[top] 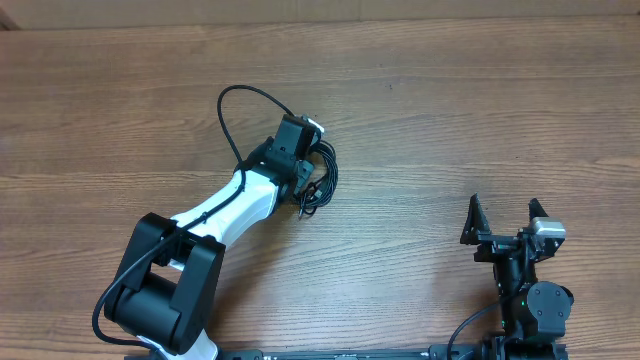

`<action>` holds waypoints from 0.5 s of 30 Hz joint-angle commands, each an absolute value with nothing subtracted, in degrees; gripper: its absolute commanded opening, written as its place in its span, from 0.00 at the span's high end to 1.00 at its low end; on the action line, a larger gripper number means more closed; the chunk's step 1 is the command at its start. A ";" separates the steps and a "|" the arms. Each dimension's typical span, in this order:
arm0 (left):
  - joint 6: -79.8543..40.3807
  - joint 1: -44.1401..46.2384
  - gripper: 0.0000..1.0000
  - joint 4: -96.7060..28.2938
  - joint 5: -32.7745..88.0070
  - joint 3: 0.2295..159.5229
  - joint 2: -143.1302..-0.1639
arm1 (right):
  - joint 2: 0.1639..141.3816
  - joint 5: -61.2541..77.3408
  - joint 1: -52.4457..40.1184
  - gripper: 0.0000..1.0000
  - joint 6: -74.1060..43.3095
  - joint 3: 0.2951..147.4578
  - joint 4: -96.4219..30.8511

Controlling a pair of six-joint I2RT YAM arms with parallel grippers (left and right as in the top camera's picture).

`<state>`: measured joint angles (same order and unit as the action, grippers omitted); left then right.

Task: Untangle cables
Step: 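Lift the held coil with the left gripper and shift it rightward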

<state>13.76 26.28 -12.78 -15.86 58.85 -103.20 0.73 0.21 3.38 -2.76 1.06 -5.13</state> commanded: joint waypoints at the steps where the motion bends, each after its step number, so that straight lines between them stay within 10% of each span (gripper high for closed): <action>1: 16.97 26.65 0.96 -12.45 -11.00 58.98 -103.70 | 0.16 0.56 3.62 0.00 -2.57 0.45 -4.84; 15: 16.71 26.65 0.96 -13.65 7.03 59.42 -91.07 | 0.16 0.56 3.62 0.00 -2.57 0.45 -4.84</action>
